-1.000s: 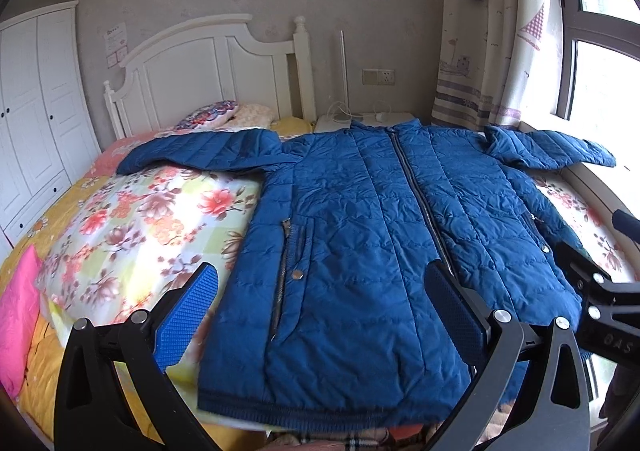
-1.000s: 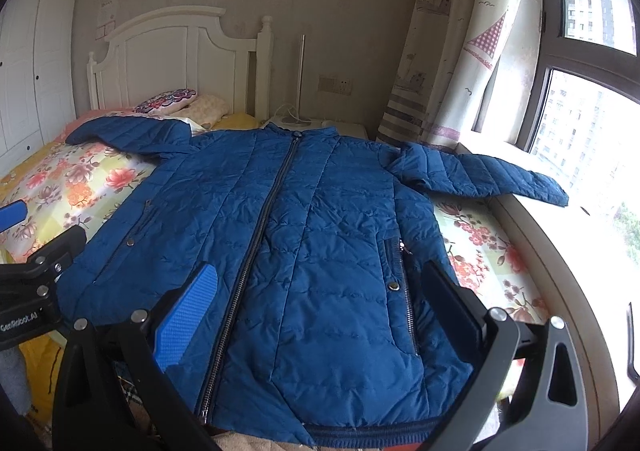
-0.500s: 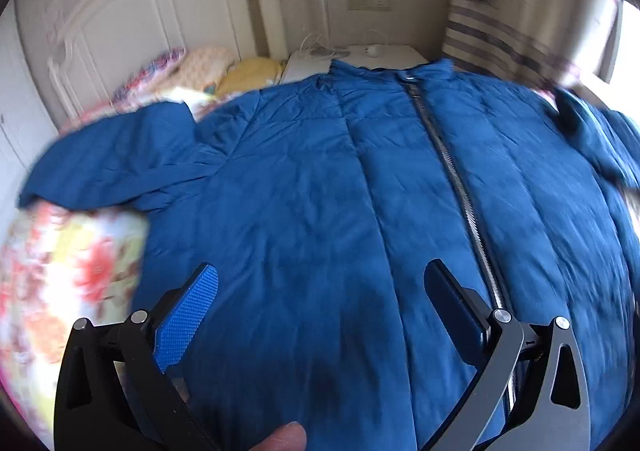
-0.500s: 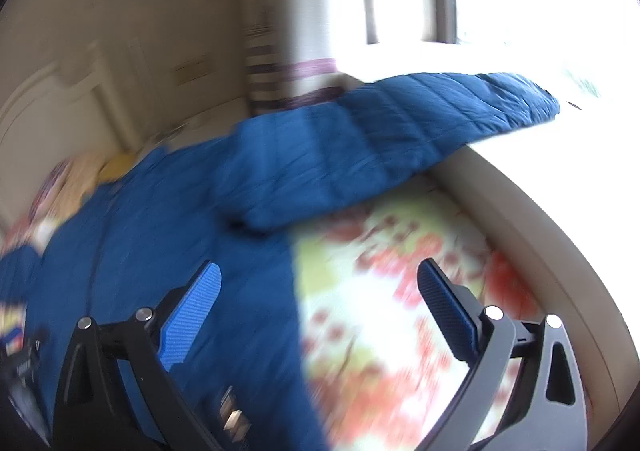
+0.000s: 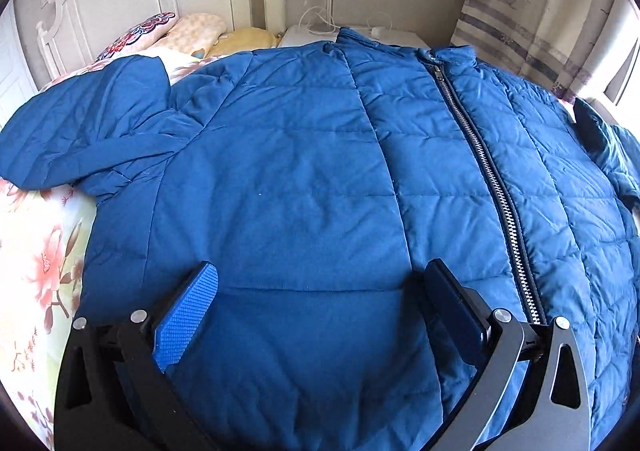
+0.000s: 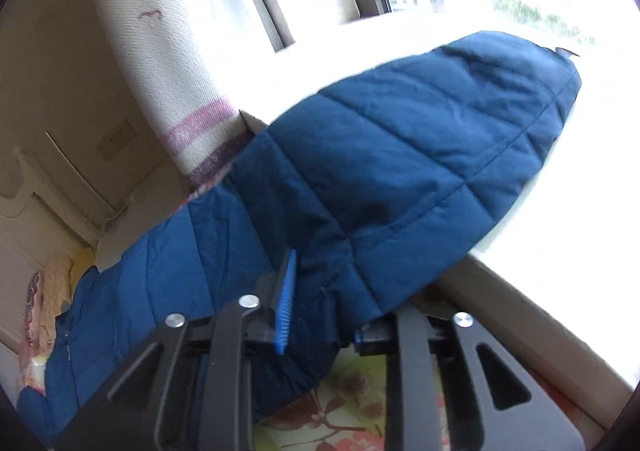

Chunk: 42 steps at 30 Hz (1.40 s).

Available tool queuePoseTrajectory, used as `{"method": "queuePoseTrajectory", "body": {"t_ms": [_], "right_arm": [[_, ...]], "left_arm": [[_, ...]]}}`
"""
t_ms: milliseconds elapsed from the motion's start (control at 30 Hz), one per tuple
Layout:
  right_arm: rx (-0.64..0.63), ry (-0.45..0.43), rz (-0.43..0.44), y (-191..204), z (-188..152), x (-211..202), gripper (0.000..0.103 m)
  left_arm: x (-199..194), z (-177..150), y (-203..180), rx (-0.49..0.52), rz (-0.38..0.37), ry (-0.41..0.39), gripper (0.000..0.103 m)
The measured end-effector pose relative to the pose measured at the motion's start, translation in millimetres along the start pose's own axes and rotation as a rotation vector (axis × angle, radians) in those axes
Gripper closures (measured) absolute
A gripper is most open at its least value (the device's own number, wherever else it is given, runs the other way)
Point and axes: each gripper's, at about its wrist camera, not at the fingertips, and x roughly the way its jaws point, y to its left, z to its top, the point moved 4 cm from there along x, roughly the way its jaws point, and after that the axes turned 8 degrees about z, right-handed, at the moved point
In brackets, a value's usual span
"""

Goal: Fold large clothes
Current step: 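Grasp the blue jacket sleeve with the right tool and lift it across the body, then lay the sleeve onto the jacket body and open the right tool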

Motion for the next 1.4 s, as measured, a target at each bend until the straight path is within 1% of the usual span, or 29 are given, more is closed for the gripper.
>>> {"method": "queuePoseTrajectory", "body": {"t_ms": [67, 133, 200, 267, 333, 400, 467, 500, 533, 567, 600, 633, 667, 700, 733, 767, 833, 900, 933, 967, 1000, 1067, 1167, 1200, 1233, 1267, 1300, 1333, 1400], "right_arm": [[-0.196, -0.075, 0.05, 52, 3, -24, 0.09], [-0.342, -0.089, 0.11, 101, -6, -39, 0.091], [-0.52, -0.071, 0.207, 164, -35, -53, 0.091], [-0.636, -0.026, 0.274, 205, -67, -57, 0.091], [-0.753, 0.089, 0.339, 245, -119, -50, 0.091], [-0.803, 0.22, 0.356, 261, -161, -32, 0.086], [-0.807, 0.338, 0.361, 262, -188, -15, 0.068], [-0.797, 0.377, 0.366, 258, -195, -12, 0.063], [-0.779, 0.38, 0.379, 254, -193, -16, 0.056], [-0.717, 0.421, 0.424, 247, -187, -24, 0.049], [-0.653, 0.447, 0.47, 239, -179, -29, 0.039], [-0.571, 0.461, 0.519, 228, -170, -38, 0.033], [-0.508, 0.461, 0.541, 218, -160, -49, 0.03], [-0.457, 0.434, 0.549, 203, -148, -62, 0.03], [-0.426, 0.392, 0.54, 186, -143, -77, 0.029], [-0.383, 0.333, 0.504, 165, -131, -88, 0.028], [-0.263, 0.259, 0.403, 119, -106, -84, 0.02], [-0.051, 0.258, 0.32, 72, -91, -64, 0.017], [0.062, 0.281, 0.299, 47, -89, -53, 0.016], [0.191, 0.302, 0.306, 25, -86, -38, 0.016], [0.254, 0.312, 0.313, 12, -87, -28, 0.016], [0.324, 0.328, 0.31, 2, -83, -6, 0.016], [0.313, 0.302, 0.298, 9, -72, 12, 0.017], [0.306, 0.299, 0.308, 14, -71, 14, 0.027], [0.299, 0.294, 0.322, 19, -71, 16, 0.051], [0.277, 0.284, 0.305, 25, -69, 15, 0.059], [0.256, 0.259, 0.31, 31, -67, 13, 0.078], [0.229, 0.209, 0.325, 37, -62, 4, 0.084], [0.148, 0.1, 0.346, 59, -47, -11, 0.086]], "left_arm": [[1, 1, 2, 0.005, -0.008, 0.003, 0.004], [0, 1, 3, -0.002, -0.023, -0.001, 0.004], [-1, 1, 7, -0.021, -0.052, -0.007, 0.004], [-3, 1, 10, -0.04, -0.073, -0.013, 0.004], [-4, 1, 13, -0.056, -0.085, -0.018, 0.004], [-4, 1, 15, -0.068, -0.091, -0.023, 0.004], [-5, 1, 15, -0.067, -0.087, -0.025, 0.004], [-4, 1, 15, -0.064, -0.083, -0.026, 0.004], [-4, 1, 15, -0.062, -0.08, -0.026, 0.004], [-5, 1, 14, -0.064, -0.074, -0.029, 0.004], [-5, 1, 15, -0.068, -0.068, -0.031, 0.004], [-6, 1, 17, -0.075, -0.063, -0.035, 0.004], [-8, 1, 20, -0.09, -0.061, -0.048, 0.004], [-10, 1, 22, -0.1, -0.062, -0.058, 0.004], [-13, 1, 24, -0.11, -0.062, -0.069, 0.004], [-14, 1, 26, -0.118, -0.064, -0.076, 0.004], [-15, 1, 25, -0.116, -0.066, -0.077, 0.004], [-17, 1, 24, -0.107, -0.058, -0.086, 0.004], [-18, 1, 23, -0.102, -0.057, -0.091, 0.004], [-19, 0, 22, -0.095, -0.054, -0.095, 0.004], [-19, 0, 21, -0.092, -0.054, -0.097, 0.004], [-18, 1, 21, -0.093, -0.057, -0.092, 0.004], [-16, 1, 22, -0.103, -0.064, -0.084, 0.004], [-16, 1, 22, -0.104, -0.065, -0.084, 0.004], [-16, 0, 22, -0.102, -0.064, -0.084, 0.004], [-16, 0, 21, -0.1, -0.063, -0.083, 0.004], [-16, 0, 22, -0.099, -0.063, -0.083, 0.004], [-16, 0, 21, -0.097, -0.063, -0.082, 0.004], [-15, 0, 21, -0.094, -0.064, -0.079, 0.004]]}}
